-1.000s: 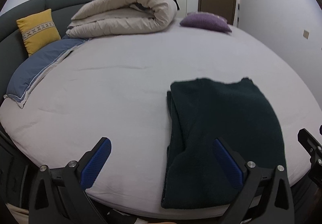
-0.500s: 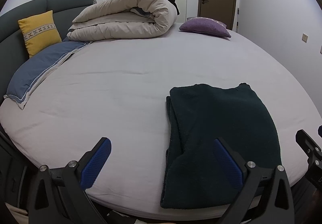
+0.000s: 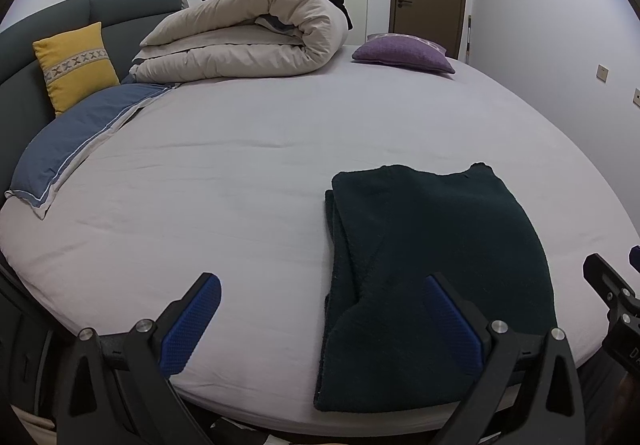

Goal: Fold small clothes

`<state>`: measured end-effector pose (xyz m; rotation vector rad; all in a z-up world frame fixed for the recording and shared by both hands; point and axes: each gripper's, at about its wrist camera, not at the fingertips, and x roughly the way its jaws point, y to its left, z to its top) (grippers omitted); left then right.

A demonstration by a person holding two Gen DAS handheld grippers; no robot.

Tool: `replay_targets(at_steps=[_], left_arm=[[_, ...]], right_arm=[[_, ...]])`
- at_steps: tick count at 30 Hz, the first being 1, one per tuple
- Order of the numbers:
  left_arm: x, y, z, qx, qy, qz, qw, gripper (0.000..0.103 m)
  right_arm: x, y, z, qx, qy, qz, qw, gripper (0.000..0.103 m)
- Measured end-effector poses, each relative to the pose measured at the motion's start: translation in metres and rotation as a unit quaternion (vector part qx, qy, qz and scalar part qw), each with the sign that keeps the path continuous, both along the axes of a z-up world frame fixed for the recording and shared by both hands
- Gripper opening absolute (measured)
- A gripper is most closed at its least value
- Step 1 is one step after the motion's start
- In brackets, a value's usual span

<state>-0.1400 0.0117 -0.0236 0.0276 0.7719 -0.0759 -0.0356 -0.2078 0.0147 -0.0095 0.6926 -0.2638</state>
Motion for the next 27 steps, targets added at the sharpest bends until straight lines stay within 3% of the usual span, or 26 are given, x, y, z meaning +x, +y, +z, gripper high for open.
replay_targets(at_steps=[27], left_arm=[[-0.0019,-0.0011,-0.0001,0.000,0.001,-0.001,1.0000,0.103]], right_arm=[[-0.0004,0.0002,-0.0008,0.001,0.000,0.000,1.000,0.103]])
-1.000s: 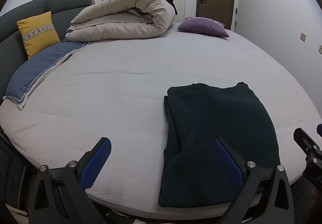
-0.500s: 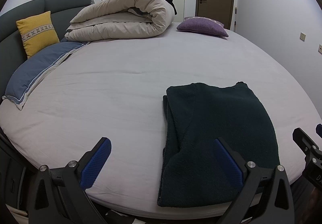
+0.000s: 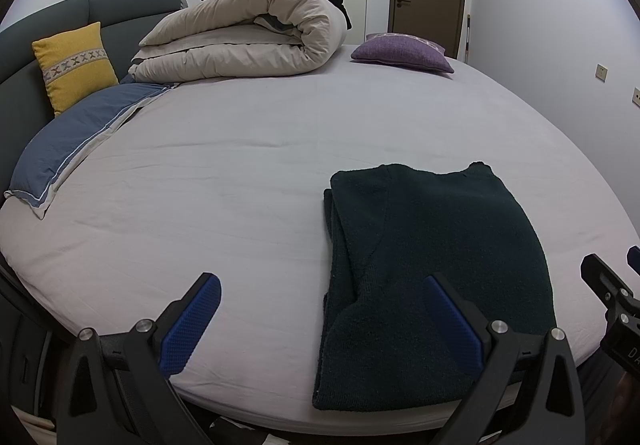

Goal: Fold small clothes

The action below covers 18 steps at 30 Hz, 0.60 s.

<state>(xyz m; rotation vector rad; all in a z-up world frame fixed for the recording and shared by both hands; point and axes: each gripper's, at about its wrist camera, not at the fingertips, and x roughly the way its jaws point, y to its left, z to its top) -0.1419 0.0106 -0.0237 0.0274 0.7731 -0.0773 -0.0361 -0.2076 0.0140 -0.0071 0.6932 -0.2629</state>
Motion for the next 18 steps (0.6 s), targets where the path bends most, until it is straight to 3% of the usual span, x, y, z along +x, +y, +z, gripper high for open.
replay_targets(at_steps=[18], left_arm=[[-0.0009,0.0000,0.0012,0.000,0.001,-0.002,1.0000,0.103]], right_arm=[[0.0000,-0.0005,-0.0004,0.001,0.001,0.000,1.000,0.103]])
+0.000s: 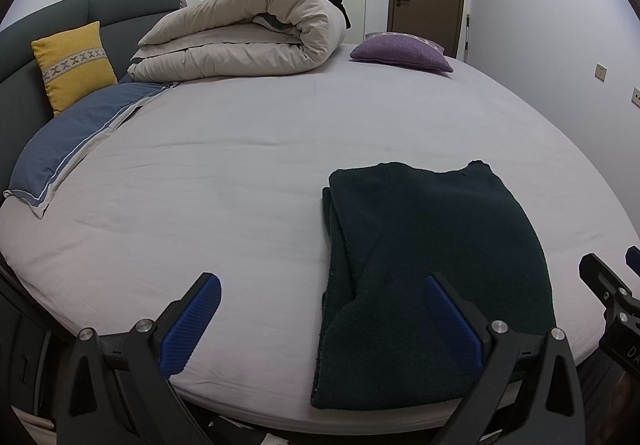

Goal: Fold small clothes

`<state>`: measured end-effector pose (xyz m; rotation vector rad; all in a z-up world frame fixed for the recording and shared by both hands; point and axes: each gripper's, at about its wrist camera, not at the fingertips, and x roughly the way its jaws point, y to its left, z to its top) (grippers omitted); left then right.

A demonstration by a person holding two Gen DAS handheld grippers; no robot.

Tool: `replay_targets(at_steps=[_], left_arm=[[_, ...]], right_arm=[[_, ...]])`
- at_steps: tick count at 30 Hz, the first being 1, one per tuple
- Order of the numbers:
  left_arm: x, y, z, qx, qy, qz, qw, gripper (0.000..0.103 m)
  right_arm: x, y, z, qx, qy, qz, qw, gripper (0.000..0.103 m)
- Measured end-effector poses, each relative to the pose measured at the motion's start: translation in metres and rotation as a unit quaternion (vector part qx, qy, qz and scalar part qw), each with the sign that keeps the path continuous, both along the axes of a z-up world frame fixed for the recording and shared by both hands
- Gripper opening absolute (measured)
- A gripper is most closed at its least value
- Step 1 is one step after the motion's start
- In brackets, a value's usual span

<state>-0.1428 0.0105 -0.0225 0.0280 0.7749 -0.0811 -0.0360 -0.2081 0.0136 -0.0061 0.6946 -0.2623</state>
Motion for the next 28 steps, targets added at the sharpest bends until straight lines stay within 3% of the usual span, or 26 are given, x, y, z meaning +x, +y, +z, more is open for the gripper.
replay_targets(at_steps=[28], left_arm=[[0.0062,0.0079,-0.0048,-0.001,0.004,-0.006,1.0000,0.103]], right_arm=[[-0.0014,0.0021,-0.0070,0.004,0.004,0.001,1.000,0.103]])
